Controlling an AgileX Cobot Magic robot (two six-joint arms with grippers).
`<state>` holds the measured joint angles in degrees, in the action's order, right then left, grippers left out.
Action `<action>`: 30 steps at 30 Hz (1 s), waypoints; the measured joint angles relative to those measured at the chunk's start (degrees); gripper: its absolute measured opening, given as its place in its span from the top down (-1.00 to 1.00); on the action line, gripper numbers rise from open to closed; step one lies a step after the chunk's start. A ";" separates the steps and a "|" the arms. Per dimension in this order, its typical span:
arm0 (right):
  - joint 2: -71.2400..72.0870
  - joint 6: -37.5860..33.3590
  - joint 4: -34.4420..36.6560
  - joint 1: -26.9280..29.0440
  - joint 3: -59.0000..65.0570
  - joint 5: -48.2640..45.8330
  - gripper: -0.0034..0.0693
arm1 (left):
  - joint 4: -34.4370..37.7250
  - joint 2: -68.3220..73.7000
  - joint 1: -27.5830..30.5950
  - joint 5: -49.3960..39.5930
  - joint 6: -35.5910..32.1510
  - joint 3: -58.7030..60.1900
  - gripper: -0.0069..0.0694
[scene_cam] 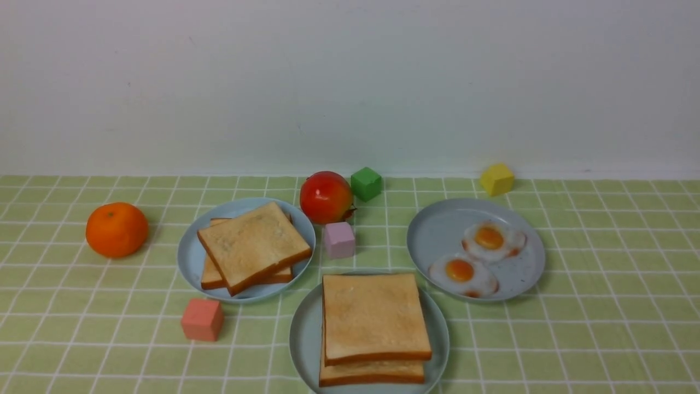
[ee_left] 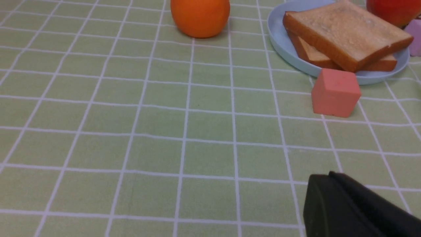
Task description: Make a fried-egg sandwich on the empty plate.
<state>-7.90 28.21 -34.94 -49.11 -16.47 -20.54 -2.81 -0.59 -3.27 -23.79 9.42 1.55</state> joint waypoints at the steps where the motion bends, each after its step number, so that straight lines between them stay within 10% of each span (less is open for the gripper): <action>1: 0.00 0.00 0.00 0.00 0.00 0.00 0.57 | 0.00 0.00 0.01 0.00 0.00 0.00 0.85; 23: 0.00 0.00 1.08 0.43 0.00 0.00 0.49 | -0.83 0.00 0.06 0.00 0.00 0.00 0.81; 30: 0.00 -8.53 15.31 15.74 0.00 -0.06 0.48 | -0.89 0.00 0.06 0.00 0.00 0.00 0.81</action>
<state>-7.90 19.68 -19.63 -33.36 -16.47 -20.60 -3.69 -0.59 -3.21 -23.79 9.42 1.55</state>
